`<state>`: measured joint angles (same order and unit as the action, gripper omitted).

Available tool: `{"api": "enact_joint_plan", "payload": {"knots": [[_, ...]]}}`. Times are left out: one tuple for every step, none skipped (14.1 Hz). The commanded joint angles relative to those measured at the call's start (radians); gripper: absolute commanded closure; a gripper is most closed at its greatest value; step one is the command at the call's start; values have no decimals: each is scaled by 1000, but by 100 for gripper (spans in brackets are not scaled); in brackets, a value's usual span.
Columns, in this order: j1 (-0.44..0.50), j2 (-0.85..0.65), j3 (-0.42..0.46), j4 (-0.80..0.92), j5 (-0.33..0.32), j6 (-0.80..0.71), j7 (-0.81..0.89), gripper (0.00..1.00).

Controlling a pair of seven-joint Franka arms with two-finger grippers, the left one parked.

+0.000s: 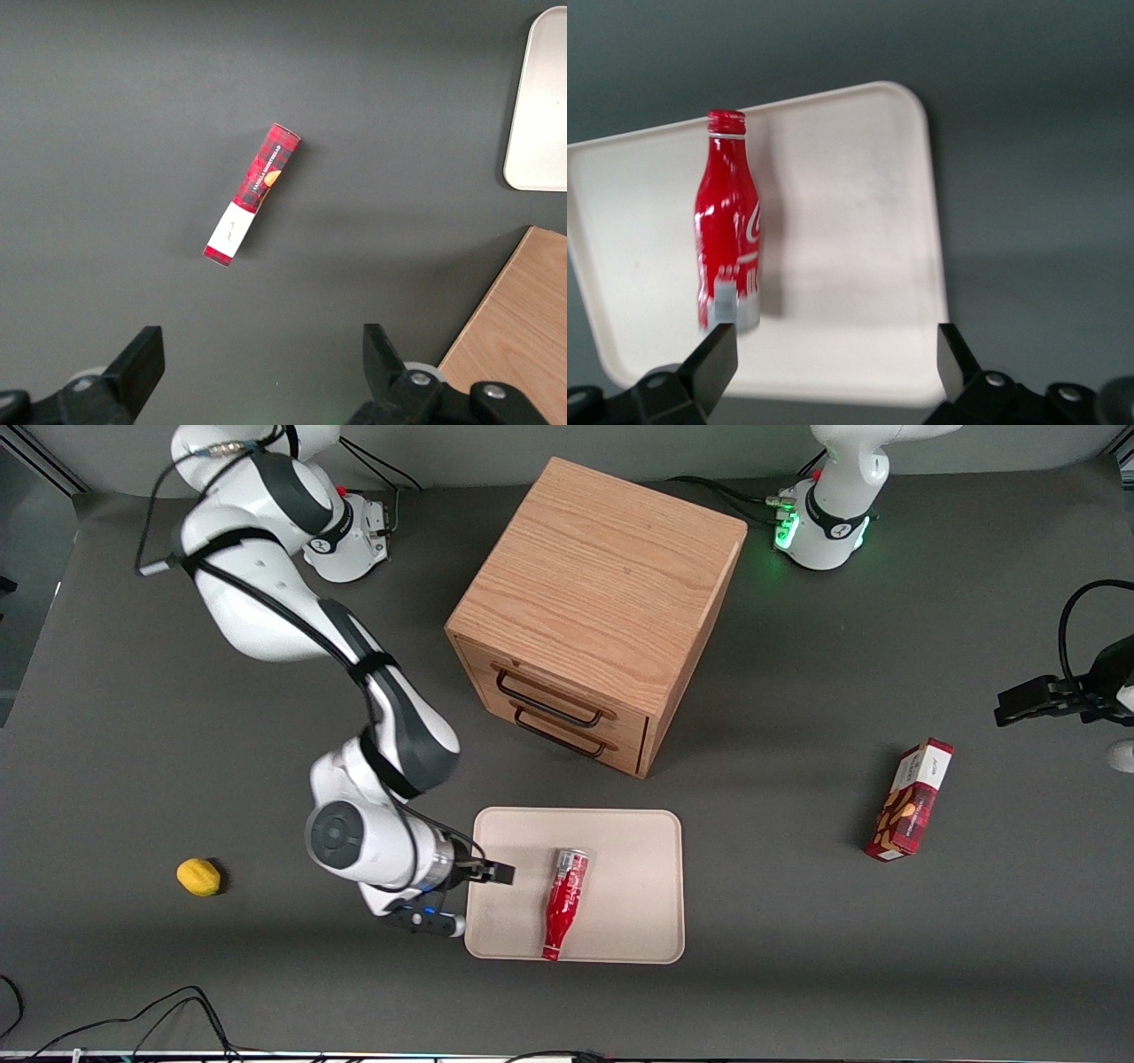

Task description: Place coke bottle on tray

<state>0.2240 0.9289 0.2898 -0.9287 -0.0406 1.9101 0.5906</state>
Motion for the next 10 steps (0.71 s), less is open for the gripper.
{"api": "enact_joint_plan", "payload": {"knots": [[-20,-230,-73,-85,-15,-184,8,0],[-29,-292,-101,-90,-9,-244,8,0],[-46,-353,-122,-88,-5,-323,8,0],[-54,-414,-151,-88,-2,-409,0,0],[-61,-485,-181,-91,1,-504,-33,0],[-64,-554,-204,-99,1,-578,-76,0],[-67,-621,-230,-128,8,-623,-113,0],[-80,-709,-266,-189,33,-644,-153,0],[-78,-805,-317,-293,66,-637,-173,0],[-74,-903,-360,-414,100,-610,-181,0]]}}
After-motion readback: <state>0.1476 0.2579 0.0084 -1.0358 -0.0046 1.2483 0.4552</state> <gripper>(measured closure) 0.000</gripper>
